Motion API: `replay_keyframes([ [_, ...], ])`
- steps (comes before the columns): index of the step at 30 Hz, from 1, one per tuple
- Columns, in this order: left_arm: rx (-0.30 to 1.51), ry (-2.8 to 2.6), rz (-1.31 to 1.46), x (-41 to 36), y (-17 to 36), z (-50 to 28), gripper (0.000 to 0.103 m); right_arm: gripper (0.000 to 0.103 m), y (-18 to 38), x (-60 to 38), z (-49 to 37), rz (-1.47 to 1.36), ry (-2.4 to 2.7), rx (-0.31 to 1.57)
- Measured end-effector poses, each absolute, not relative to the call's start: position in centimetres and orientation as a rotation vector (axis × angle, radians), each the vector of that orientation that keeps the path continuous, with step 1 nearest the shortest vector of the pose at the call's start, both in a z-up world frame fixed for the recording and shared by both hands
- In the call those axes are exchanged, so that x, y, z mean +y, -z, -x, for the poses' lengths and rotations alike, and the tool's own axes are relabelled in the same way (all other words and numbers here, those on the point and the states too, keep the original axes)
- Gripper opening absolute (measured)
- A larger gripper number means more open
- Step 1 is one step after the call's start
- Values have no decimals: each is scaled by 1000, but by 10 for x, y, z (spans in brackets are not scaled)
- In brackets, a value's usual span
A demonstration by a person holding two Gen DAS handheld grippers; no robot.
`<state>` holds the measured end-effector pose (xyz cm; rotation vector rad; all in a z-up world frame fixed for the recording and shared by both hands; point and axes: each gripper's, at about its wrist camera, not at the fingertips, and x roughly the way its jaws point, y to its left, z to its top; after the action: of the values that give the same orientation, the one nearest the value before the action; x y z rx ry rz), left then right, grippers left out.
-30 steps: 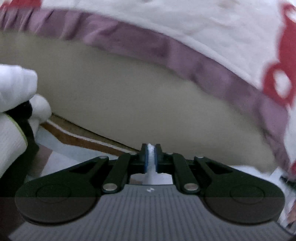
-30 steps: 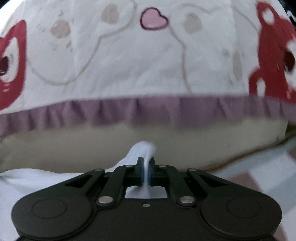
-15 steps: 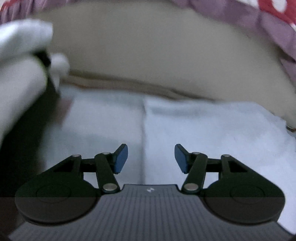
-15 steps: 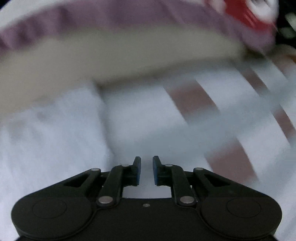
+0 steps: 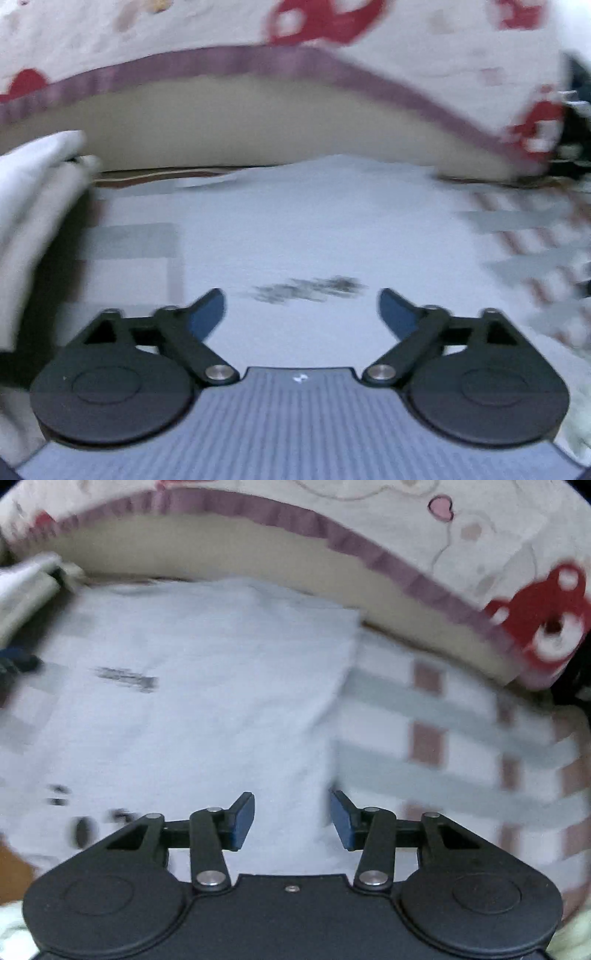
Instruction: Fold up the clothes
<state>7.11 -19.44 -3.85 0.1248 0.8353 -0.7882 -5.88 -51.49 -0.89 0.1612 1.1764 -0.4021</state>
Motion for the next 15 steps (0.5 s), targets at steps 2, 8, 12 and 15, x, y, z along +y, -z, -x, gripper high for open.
replay_keyframes([
  [2, 843, 836, -132, -203, 51, -39, 102, 55, 10, -495, 87, -236, 353, 1113],
  [8, 934, 856, -147, -266, 87, 25, 92, 57, 71, -537, 181, -914, 377, 913],
  [12, 987, 920, -81, -303, 108, 42, 72, 57, 117, -550, 220, -1212, 384, 818],
  [15, 979, 959, -182, -334, 126, 58, 72, 57, 124, -543, 240, -1188, 330, 843],
])
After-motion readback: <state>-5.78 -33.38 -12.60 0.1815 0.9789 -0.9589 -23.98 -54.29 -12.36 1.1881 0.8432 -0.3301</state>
